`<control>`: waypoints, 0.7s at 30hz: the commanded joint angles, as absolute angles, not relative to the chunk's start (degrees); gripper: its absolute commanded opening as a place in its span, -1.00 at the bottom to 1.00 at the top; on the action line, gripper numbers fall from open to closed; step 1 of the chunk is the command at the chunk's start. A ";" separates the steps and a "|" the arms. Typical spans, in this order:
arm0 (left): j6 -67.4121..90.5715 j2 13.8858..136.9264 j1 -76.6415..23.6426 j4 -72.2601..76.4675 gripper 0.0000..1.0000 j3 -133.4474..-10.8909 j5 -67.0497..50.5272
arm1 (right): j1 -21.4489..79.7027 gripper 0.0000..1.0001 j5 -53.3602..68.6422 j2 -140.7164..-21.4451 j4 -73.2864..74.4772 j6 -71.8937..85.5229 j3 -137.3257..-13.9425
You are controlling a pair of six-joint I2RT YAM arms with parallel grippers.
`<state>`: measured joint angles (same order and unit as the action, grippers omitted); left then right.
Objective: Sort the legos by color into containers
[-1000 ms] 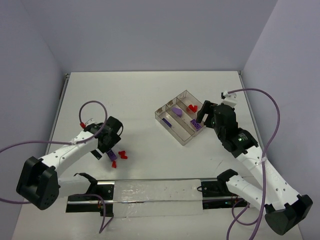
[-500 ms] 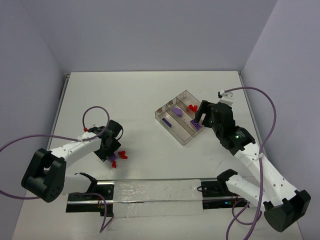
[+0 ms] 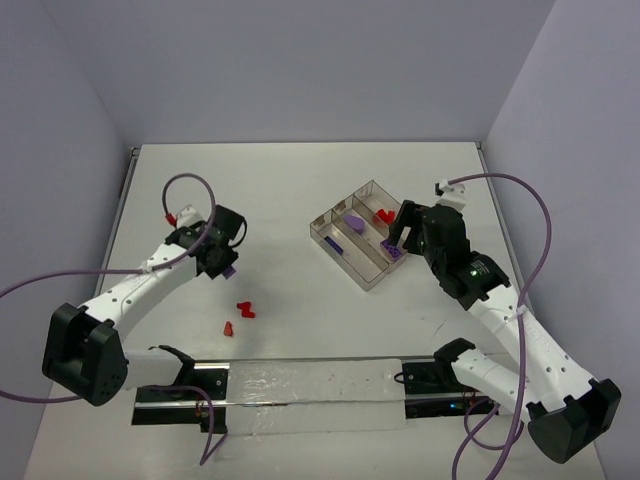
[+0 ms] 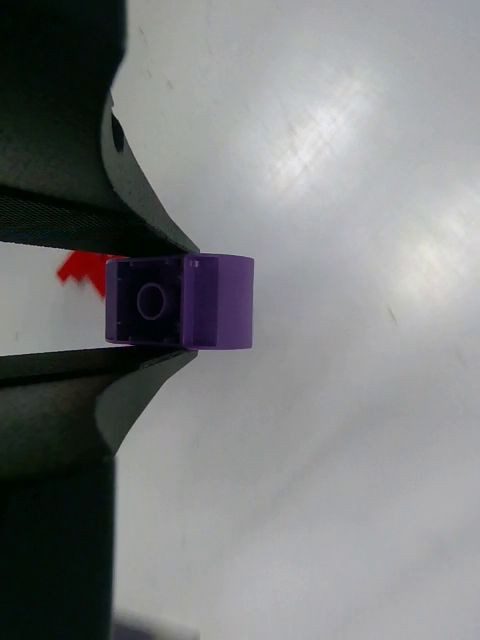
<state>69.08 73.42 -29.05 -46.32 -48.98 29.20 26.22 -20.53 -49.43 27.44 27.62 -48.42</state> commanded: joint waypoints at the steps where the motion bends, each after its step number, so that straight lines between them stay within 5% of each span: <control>1: 61.51 74.52 -31.88 -43.43 -0.74 -63.16 31.28 | 25.93 0.74 -22.23 -48.43 25.33 27.94 -49.48; 21: 61.64 118.12 -51.74 -27.47 -0.68 -109.29 11.01 | 25.77 0.74 -32.26 -39.81 31.85 26.58 -49.94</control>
